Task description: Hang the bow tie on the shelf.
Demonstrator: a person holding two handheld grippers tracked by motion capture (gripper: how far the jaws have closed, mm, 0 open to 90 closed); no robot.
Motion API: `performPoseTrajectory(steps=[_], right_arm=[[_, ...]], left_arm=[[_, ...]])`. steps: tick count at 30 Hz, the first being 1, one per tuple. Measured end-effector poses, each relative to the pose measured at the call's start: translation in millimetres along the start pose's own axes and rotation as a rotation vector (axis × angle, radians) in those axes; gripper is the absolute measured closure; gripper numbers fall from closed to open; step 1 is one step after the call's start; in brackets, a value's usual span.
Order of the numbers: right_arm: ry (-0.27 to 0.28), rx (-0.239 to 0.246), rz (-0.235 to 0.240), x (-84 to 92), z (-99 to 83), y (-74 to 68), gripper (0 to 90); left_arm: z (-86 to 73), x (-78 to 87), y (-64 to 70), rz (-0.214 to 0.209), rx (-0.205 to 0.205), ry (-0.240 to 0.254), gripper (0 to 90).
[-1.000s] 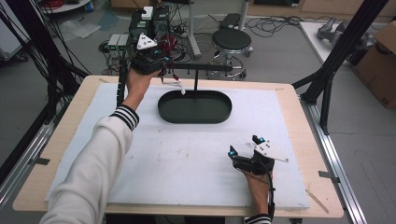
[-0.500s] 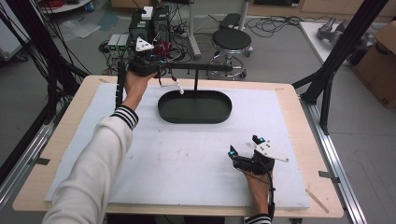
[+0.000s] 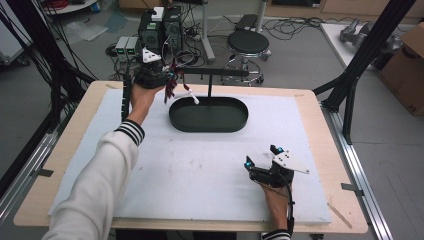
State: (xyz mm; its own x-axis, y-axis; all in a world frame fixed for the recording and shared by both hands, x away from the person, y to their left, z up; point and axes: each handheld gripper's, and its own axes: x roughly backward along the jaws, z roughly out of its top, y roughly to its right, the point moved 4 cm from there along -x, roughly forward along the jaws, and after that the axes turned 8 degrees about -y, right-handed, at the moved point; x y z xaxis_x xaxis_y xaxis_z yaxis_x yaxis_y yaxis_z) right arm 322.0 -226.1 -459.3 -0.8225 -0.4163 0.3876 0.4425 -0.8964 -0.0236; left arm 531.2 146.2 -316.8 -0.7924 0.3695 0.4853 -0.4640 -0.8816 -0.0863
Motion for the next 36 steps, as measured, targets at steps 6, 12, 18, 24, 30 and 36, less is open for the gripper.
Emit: performPoseTrajectory(steps=[6, 12, 18, 24, 30, 36], right_arm=[[0.0, 0.007, -0.002, -0.4, 0.2, -0.4, 3.2], [0.0, 0.002, -0.001, -0.1, 0.1, -0.3, 3.2], [-0.002, 0.035, -0.006, -0.7, 0.4, -2.8, 3.2], [0.013, 0.028, -0.011, 1.3, -0.1, -3.0, 3.2], [0.035, 0.005, -0.01, 2.9, -0.2, -0.3, 3.2], [0.05, -0.005, -0.011, 4.3, -0.5, 0.1, 3.2]], left_arm=[[-10.8, 15.2, -8.8, -0.119, 0.005, 0.031, 26.6], [-36.0, 50.8, -22.1, -0.24, 0.002, 0.162, 15.0], [-89.6, 95.4, -29.0, -0.291, -0.003, 0.254, 14.4], [-150.5, 134.3, -13.8, -0.29, -0.047, 0.31, 14.4], [-192.9, 150.1, 6.8, -0.286, -0.047, 0.351, 14.4], [-218.3, 148.7, 9.1, -0.313, 0.032, 0.402, 14.4]])
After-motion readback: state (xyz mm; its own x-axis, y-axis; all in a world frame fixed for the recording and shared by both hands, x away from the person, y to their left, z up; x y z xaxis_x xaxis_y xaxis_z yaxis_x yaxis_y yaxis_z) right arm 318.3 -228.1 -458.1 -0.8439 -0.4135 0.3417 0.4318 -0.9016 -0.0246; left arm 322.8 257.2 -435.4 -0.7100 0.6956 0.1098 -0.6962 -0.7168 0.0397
